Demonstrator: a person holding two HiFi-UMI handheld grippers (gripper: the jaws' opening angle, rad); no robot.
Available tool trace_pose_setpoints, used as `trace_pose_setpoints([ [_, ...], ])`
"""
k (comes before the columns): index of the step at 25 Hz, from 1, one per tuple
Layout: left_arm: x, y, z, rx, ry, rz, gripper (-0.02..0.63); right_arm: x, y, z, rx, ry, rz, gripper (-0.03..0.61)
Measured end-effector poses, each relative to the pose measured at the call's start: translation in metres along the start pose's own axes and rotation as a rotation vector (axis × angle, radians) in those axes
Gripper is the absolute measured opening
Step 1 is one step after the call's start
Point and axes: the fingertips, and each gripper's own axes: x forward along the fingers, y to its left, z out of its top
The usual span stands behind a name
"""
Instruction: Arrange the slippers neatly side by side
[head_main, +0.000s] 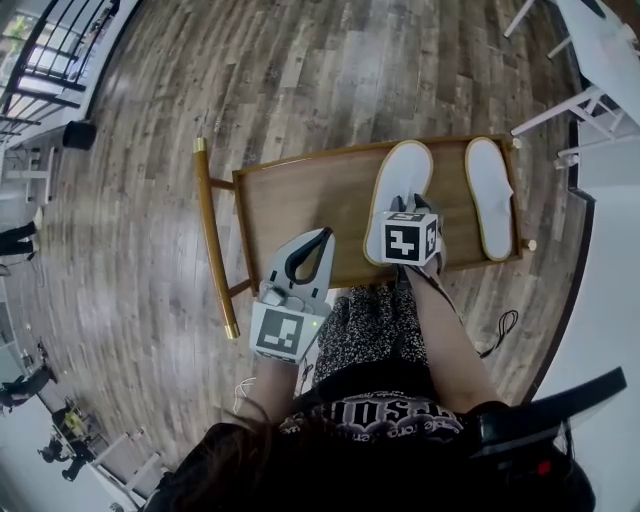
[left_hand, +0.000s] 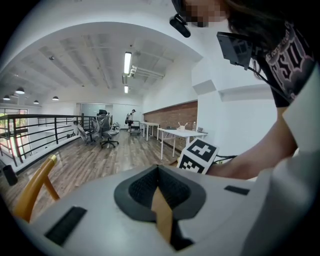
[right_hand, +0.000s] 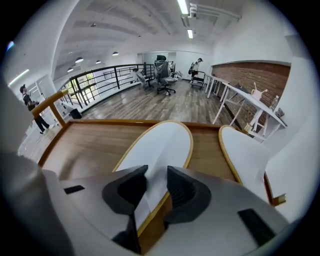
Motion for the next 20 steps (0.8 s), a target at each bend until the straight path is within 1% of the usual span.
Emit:
trace_pose_setpoints([
  [1,0.0,0.0,0.0,-0.001,-0.001,0.0,-0.012,0.0,-0.003,-0.003,-0.015,0.014,-0.009,0.096],
  [2,0.001,0.0,0.0,-0.002,-0.002,0.0,-0.012,0.0,-0.006,-0.007,-0.032,0.025,-0.016,0.074],
  [3,0.001,-0.001,0.0,-0.002,-0.002,-0.001,-0.012,-0.002,-0.009,-0.01,-0.05,0.033,-0.021,0.025],
  [6,0.003,-0.003,0.0,-0.002,-0.005,-0.008,-0.012,-0.004,-0.02,-0.014,-0.115,0.044,-0.027,0.015],
  [10,0.008,-0.009,0.003,-0.008,-0.015,-0.017,-0.012,-0.011,-0.042,-0.011,-0.191,0.042,-0.045,0.015],
  [15,0.015,-0.016,0.008,0.001,-0.023,-0.037,-0.012,-0.02,-0.064,-0.008,-0.347,0.056,-0.028,0.014],
  [17,0.018,-0.019,0.008,0.014,-0.031,-0.043,-0.012,-0.019,-0.077,-0.009,-0.35,0.06,-0.042,0.014],
  [20,0.02,-0.024,0.011,-0.003,-0.025,-0.04,-0.012,-0.016,-0.094,-0.013,-0.278,0.064,-0.059,0.014],
])
